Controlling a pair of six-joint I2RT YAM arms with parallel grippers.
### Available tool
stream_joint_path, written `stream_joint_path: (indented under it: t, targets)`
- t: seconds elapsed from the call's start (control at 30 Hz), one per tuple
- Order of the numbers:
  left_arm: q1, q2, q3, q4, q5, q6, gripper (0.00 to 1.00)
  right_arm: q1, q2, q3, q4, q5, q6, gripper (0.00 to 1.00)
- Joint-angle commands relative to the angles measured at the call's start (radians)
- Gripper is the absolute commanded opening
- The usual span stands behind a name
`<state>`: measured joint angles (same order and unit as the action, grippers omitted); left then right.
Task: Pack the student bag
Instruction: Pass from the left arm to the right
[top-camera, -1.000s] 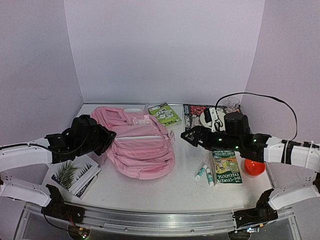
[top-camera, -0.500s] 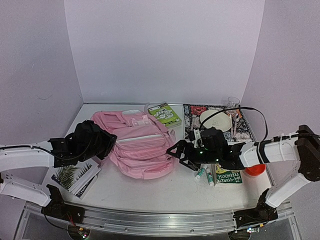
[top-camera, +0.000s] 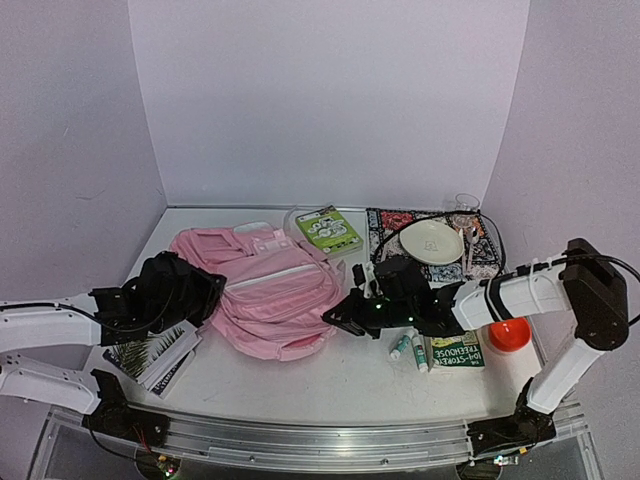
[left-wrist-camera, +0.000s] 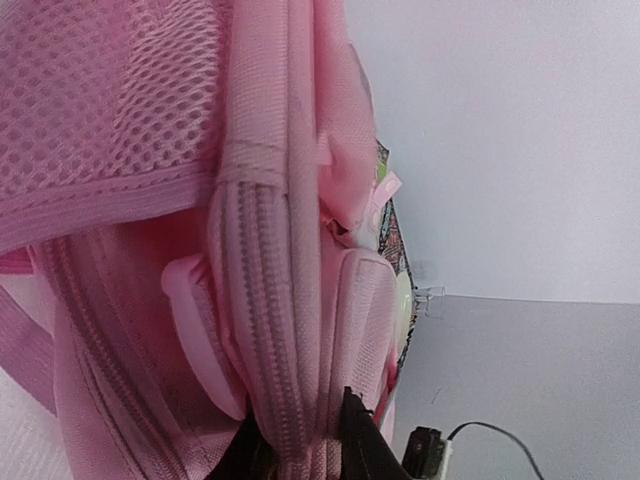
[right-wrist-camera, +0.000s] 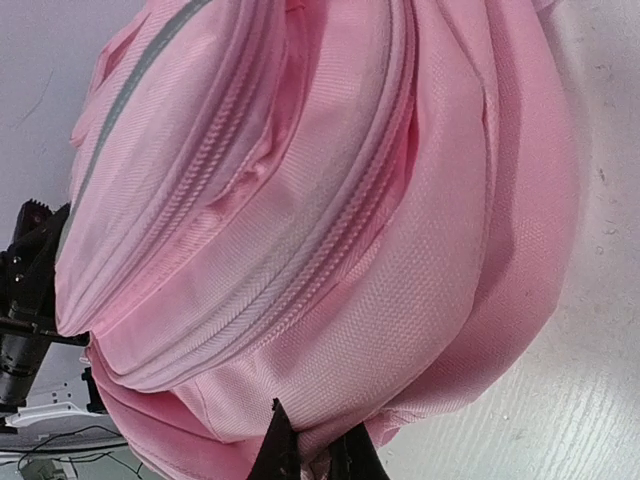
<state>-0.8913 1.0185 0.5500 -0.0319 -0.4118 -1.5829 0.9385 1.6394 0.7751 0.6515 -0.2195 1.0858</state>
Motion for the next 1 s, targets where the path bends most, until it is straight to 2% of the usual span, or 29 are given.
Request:
stream_joint_path:
  t: [0.0,0.13,0.27,0.4,0.5,0.67,0.97]
  targets:
    - [-0.011,-0.062,0.015,0.159,0.050,0.058,0.32,0.007,-0.064,0.098,-0.011,-0.031,-0.096,0.00]
    - [-0.010,-0.048,0.121,-0.044,0.032,0.225,0.54,-0.005,-0.089,0.138,-0.089,-0.033,-0.163,0.00]
    - [-0.006,0.017,0.294,-0.243,-0.001,0.456,0.67,-0.035,-0.112,0.161,-0.151,-0.048,-0.221,0.00]
    - [0.012,0.114,0.446,-0.375,0.033,0.668,0.73,-0.062,-0.123,0.170,-0.176,-0.080,-0.264,0.00]
    - [0.021,0.204,0.538,-0.458,0.072,0.769,0.77,-0.063,-0.110,0.187,-0.211,-0.087,-0.303,0.00]
    - [0.059,0.247,0.583,-0.522,0.195,0.828,0.82,-0.065,-0.109,0.152,-0.242,-0.043,-0.326,0.00]
    - [0.066,0.085,0.428,-0.585,0.352,0.706,0.89,-0.084,-0.146,0.130,-0.247,0.050,-0.307,0.00]
